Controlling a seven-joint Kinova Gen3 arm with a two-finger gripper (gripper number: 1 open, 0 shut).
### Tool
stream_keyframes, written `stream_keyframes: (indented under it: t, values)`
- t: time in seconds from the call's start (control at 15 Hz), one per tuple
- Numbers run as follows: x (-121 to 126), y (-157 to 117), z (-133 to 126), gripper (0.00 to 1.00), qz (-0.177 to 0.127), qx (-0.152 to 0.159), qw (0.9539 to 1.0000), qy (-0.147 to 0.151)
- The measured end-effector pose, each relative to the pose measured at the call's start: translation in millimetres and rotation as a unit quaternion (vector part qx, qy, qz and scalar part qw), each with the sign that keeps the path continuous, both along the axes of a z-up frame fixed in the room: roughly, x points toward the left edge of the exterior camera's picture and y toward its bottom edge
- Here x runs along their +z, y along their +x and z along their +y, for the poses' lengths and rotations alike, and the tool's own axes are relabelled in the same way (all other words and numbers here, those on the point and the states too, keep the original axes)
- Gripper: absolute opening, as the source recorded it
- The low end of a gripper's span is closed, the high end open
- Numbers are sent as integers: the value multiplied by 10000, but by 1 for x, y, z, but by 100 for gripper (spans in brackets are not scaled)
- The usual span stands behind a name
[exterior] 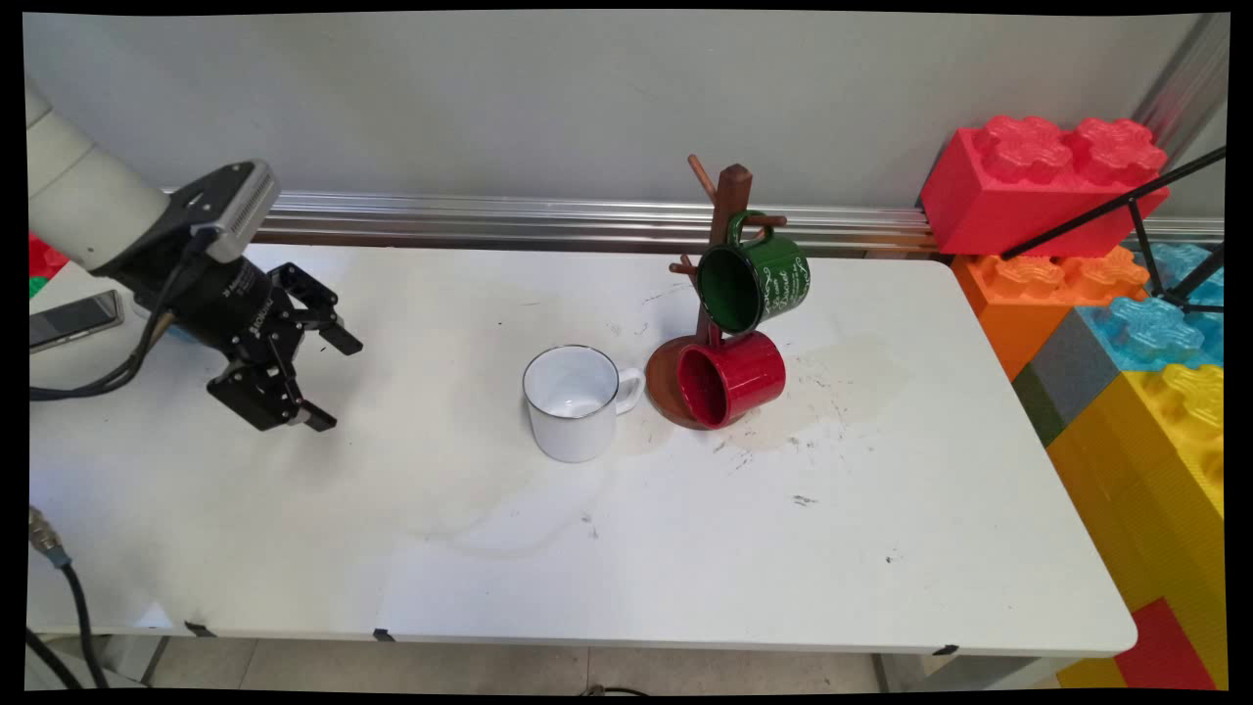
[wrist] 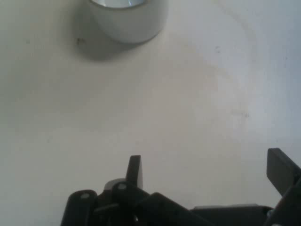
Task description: Pick up the green mug from the rack
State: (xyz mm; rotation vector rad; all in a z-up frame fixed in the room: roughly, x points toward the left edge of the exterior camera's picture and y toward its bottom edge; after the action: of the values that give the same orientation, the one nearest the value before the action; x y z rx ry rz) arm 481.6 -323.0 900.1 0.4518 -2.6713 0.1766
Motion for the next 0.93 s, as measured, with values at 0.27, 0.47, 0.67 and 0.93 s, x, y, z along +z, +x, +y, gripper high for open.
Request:
stream_keyframes:
  t: [0.27,0.47,0.67,0.93]
  values:
    - [-12,7,0,100,-5,-8,10000,54]
    - [-17,6,-1,100,49,-4,10000,58]
    - [-19,0,-3,100,151,7,9999,43]
    - [-17,-28,-10,100,539,143,9984,-50]
